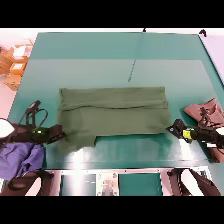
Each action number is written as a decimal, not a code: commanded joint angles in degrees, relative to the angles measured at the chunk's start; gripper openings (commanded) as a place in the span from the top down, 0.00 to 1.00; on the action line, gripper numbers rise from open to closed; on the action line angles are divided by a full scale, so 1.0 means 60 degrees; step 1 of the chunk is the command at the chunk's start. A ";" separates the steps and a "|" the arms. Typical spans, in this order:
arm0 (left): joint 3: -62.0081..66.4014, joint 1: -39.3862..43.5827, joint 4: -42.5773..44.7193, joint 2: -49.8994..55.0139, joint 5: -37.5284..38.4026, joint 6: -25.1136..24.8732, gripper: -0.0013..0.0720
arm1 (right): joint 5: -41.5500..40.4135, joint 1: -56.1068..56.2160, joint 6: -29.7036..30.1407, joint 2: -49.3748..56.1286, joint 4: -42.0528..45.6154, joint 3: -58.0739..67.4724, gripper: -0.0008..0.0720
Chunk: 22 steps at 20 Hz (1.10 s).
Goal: Fold the shirts.
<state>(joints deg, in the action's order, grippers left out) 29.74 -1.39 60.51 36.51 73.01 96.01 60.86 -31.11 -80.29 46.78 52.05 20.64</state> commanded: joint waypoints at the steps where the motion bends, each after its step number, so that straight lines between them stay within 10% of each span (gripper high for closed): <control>1: 0.0834 -0.0004 0.0882 0.0022 0.0397 0.0240 0.95 | 0.0623 0.0026 -0.0838 -0.0131 0.0991 0.0936 0.97; 9: 0.3942 -0.0004 -0.0044 0.3217 -0.0488 -0.1078 0.95 | -0.0474 0.1832 -0.1089 0.1734 -0.0433 0.4054 0.97; 17: 0.7486 0.0026 -0.1147 0.8947 -0.1905 -0.2579 0.91 | -0.1566 0.2940 -0.1089 0.7471 -0.0747 0.8113 0.96; 19: 0.8018 -0.0007 -0.1184 0.9868 -0.2062 -0.2339 0.10 | -0.1530 0.2911 -0.1089 0.8510 -0.0969 0.8837 0.45; 22: 0.9038 -0.0699 -0.1158 0.9883 -0.1942 -0.2175 0.00 | -0.0492 0.2204 -0.0922 0.8859 -0.0812 1.0142 0.30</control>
<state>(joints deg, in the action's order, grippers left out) 78.13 -2.98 54.57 92.38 61.54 82.72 53.93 -15.49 -86.78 95.26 47.18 74.37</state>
